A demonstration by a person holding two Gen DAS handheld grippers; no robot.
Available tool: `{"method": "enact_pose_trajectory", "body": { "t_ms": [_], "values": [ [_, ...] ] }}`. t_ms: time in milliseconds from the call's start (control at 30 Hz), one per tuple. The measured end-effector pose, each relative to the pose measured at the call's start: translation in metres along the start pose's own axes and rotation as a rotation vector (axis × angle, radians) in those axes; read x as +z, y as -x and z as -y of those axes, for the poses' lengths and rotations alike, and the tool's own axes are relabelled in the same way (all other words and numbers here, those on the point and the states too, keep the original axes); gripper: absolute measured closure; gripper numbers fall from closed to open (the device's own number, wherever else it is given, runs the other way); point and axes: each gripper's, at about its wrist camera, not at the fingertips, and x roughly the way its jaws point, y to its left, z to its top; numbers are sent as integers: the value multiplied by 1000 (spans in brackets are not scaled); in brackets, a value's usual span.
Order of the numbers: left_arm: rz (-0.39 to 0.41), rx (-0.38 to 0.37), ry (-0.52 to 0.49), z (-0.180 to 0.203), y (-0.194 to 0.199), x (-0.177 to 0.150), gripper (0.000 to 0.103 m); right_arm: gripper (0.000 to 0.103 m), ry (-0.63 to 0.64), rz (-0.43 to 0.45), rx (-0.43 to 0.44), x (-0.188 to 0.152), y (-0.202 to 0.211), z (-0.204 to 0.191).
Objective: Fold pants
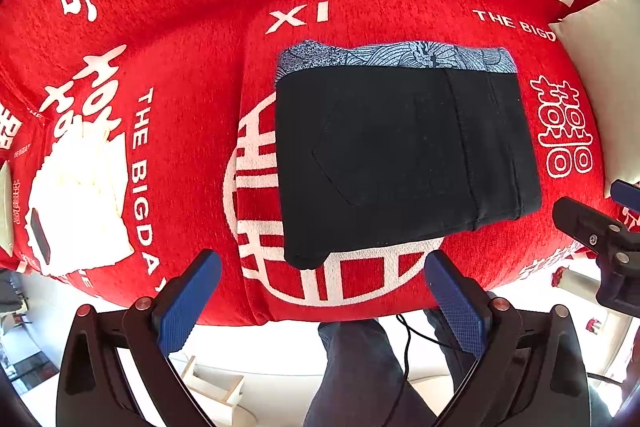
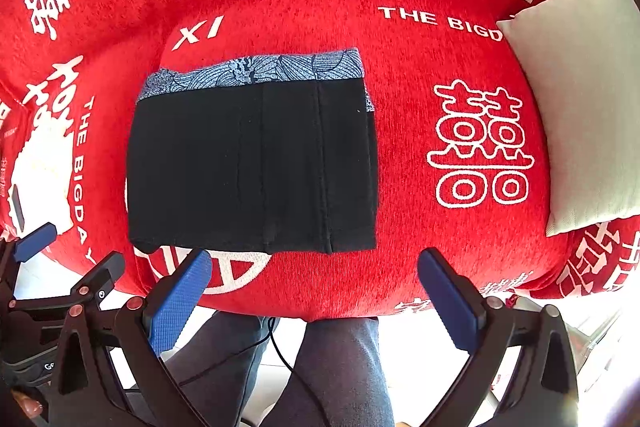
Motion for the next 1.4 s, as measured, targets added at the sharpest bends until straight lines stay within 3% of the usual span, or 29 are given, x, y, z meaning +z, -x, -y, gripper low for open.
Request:
{"method": "enact_pose_trajectory", "body": {
  "t_ms": [1400],
  "values": [
    [32, 12, 5, -1, 7, -1, 1, 0, 39, 46, -32, 3, 9, -3]
  ]
}}
